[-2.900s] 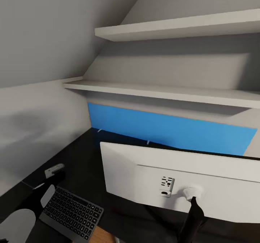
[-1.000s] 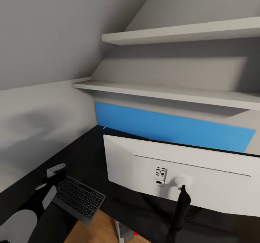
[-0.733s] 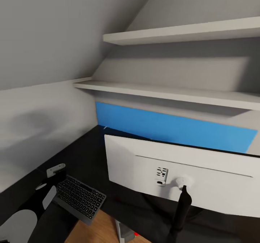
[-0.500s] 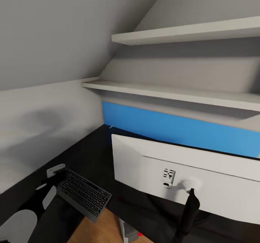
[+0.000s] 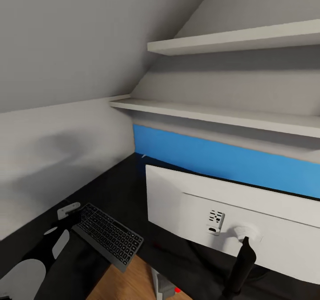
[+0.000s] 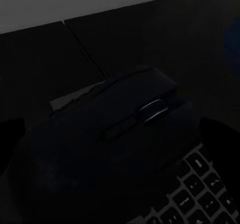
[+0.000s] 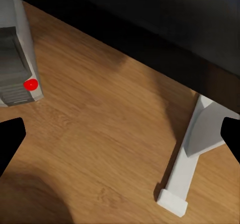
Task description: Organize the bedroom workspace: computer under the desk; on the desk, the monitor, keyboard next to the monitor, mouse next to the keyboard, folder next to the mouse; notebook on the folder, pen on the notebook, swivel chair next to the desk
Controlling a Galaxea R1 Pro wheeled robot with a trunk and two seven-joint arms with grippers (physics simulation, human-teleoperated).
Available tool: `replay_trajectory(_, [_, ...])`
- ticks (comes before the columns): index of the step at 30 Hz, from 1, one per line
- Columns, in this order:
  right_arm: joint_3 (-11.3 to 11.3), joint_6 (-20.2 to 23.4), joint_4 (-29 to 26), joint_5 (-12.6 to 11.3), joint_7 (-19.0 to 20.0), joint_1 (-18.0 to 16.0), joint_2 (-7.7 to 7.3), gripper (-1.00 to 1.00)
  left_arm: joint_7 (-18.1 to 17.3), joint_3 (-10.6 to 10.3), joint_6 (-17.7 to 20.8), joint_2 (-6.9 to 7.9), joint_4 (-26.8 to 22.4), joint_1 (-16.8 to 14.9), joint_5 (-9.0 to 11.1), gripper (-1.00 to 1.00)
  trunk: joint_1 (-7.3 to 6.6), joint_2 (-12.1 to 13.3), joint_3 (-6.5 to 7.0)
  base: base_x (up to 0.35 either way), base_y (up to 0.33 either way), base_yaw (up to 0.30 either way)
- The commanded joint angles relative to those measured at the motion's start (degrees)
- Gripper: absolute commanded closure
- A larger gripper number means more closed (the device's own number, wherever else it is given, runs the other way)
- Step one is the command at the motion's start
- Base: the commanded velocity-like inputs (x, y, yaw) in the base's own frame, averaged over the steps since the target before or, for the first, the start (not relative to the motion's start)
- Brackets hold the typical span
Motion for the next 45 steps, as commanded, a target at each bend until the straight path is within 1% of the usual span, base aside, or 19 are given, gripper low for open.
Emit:
replay_trajectory(1, [0.13, -0.20, 0.04, 1.06, -0.37, -0.14, -0.01, -1.00, 0.13, -0.09, 0.00, 0.01, 0.00, -0.04, 0.60, 1.00, 0.02, -0.09, -0.08, 0.000, 0.000, 0.001])
replay_trajectory(4, [0.14, -0.18, 0.04, 1.06, -0.37, -0.14, -0.03, -1.00, 0.13, -0.08, -0.03, 0.04, 0.06, -0.04, 0.62, 1.00, 0.02, -0.09, -0.08, -0.083, -0.033, 0.000])
replay_trajectory(18, [0.14, -0.17, 0.04, 1.06, -0.37, -0.14, 0.05, -1.00, 0.13, -0.01, -0.04, 0.10, 0.06, -0.05, 0.62, 1.00, 0.02, -0.09, -0.08, -0.291, -0.116, 0.020])
replay_trajectory(21, [0.14, -0.23, 0.04, 1.08, -0.37, -0.14, 0.10, -1.00, 0.13, -0.01, -0.08, 0.13, 0.06, -0.05, 0.62, 1.00, 0.02, -0.09, -0.08, -0.216, -0.085, 0.204])
replay_trajectory(26, [0.14, -0.26, 0.09, 1.22, -0.37, -0.14, 0.22, -1.00, 0.17, -0.01, -0.27, 0.10, 0.06, -0.04, 0.63, 1.00, 0.02, -0.09, -0.08, -0.032, -0.013, 0.267])
replay_trajectory(29, [0.16, -0.26, 0.06, 1.24, -0.37, -0.14, 0.23, -1.00, 0.26, 0.02, -1.82, 0.14, 0.06, -0.04, 0.69, 1.00, 0.02, -0.09, -0.08, -0.001, 0.000, 0.277])
replay_trajectory(30, [0.17, -0.26, 0.04, 1.29, -0.37, -0.14, 0.23, -1.00, 0.29, 0.04, -3.23, 0.14, 0.12, -0.03, 0.76, 1.00, 0.02, -0.09, -0.08, 0.000, 0.000, 0.277])
replay_trajectory(31, [0.19, -0.26, 0.04, 1.30, -0.37, -0.14, 0.23, -1.00, 0.30, 0.03, -3.51, 0.14, 0.13, -0.02, 0.77, 1.00, 0.02, -0.09, -0.08, 0.000, 0.000, 0.277])
replay_trajectory(45, [0.23, -0.24, 0.11, 1.34, -0.37, -0.14, 0.33, -1.00, 0.31, 0.08, -3.99, 0.14, 0.23, -0.04, 0.79, 1.00, 0.02, -0.09, -0.08, 0.000, 0.000, 0.277])
